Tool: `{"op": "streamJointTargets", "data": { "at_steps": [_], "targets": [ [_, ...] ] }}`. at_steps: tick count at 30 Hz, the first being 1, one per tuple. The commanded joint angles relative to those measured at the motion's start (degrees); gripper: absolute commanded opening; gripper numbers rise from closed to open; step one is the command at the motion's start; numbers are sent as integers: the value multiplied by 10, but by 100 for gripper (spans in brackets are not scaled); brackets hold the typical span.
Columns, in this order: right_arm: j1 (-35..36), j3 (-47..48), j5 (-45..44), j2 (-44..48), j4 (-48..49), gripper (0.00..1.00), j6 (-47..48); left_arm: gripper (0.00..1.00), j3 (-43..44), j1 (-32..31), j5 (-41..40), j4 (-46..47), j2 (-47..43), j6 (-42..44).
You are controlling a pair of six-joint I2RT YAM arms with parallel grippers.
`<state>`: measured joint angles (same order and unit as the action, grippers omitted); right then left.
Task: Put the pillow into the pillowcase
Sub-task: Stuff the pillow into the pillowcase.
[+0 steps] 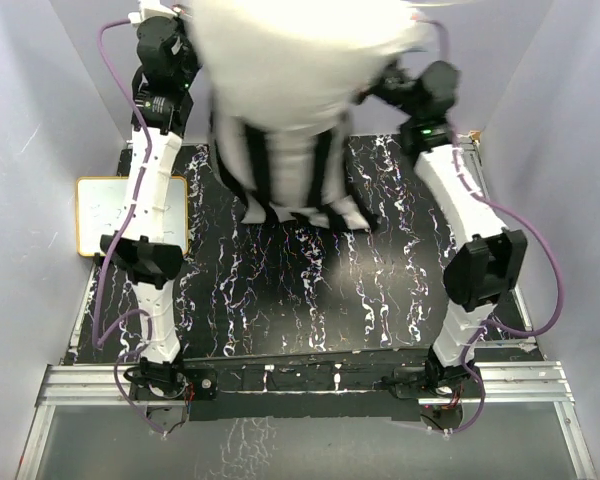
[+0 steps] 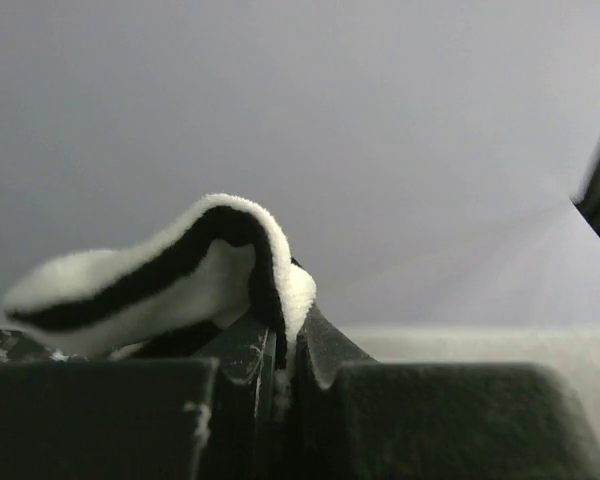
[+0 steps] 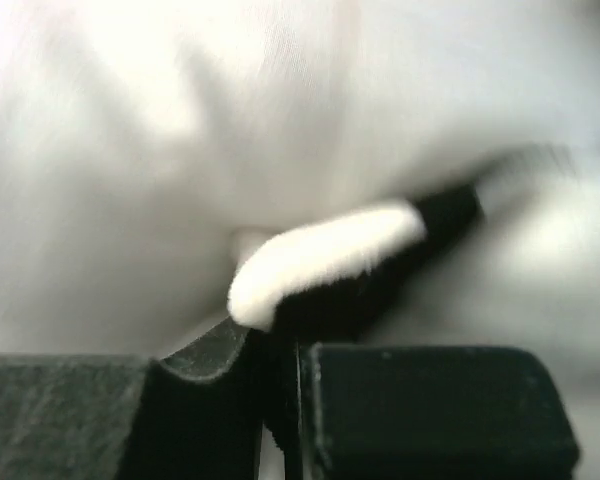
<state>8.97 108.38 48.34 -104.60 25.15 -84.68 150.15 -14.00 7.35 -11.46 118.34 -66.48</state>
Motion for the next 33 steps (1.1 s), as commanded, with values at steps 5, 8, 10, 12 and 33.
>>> {"op": "streamJointTargets", "data": {
  "at_steps": [5, 8, 10, 12, 33],
  "targets": [
    [-192, 108, 3, 13, 216, 8, -184, 0, -199, -12, -24, 79, -125, 4],
    [-222, 81, 3, -1, 208, 8, -176, 0, -178, -53, -55, 61, -152, 40],
    [-150, 54, 22, 26, 201, 8, -140, 0, -83, -54, -72, 20, -104, 47],
    [-21, 49, 45, 69, 151, 8, -63, 0, 28, -36, -81, -8, -23, 34],
    [104, 60, 69, 114, 41, 8, 98, 0, -39, -62, -8, 104, -28, 86]
  ]
}}
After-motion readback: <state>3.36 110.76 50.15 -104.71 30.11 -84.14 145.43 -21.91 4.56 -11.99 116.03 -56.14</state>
